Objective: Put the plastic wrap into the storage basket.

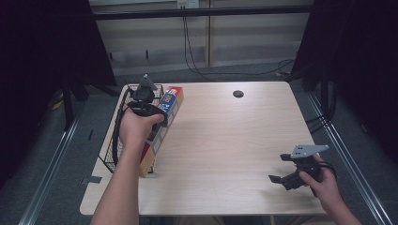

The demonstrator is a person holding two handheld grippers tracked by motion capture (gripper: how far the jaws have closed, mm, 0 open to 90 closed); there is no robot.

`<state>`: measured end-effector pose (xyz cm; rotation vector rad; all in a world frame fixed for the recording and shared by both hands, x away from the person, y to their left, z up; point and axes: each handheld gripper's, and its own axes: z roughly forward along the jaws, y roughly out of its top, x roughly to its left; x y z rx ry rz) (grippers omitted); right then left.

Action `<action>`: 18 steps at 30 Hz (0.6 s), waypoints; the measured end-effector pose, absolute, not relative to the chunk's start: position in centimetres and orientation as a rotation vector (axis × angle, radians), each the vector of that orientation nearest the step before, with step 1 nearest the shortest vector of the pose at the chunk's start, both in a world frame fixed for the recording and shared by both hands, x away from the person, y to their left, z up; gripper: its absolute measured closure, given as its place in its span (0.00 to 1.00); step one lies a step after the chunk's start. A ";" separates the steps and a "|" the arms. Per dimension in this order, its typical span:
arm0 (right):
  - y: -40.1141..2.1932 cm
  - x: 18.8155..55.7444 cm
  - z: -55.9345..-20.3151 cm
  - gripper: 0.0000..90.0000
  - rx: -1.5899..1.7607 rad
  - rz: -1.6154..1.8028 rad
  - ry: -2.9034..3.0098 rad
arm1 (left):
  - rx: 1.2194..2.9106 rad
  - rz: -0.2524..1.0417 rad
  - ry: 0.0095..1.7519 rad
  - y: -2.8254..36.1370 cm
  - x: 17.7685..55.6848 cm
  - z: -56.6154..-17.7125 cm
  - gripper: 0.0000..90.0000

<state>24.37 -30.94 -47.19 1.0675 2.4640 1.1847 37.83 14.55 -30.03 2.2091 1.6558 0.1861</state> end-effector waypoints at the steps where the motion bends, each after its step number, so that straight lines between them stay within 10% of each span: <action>1: -30.9 24.3 -47.2 0.02 1.067 1.177 2.464 | 2.210 0.188 1.653 14.6 37.8 -30.0 0.48; 18: -30.9 24.3 -47.2 0.02 1.072 1.168 2.463 | 2.157 0.196 1.720 16.3 37.8 -30.4 0.48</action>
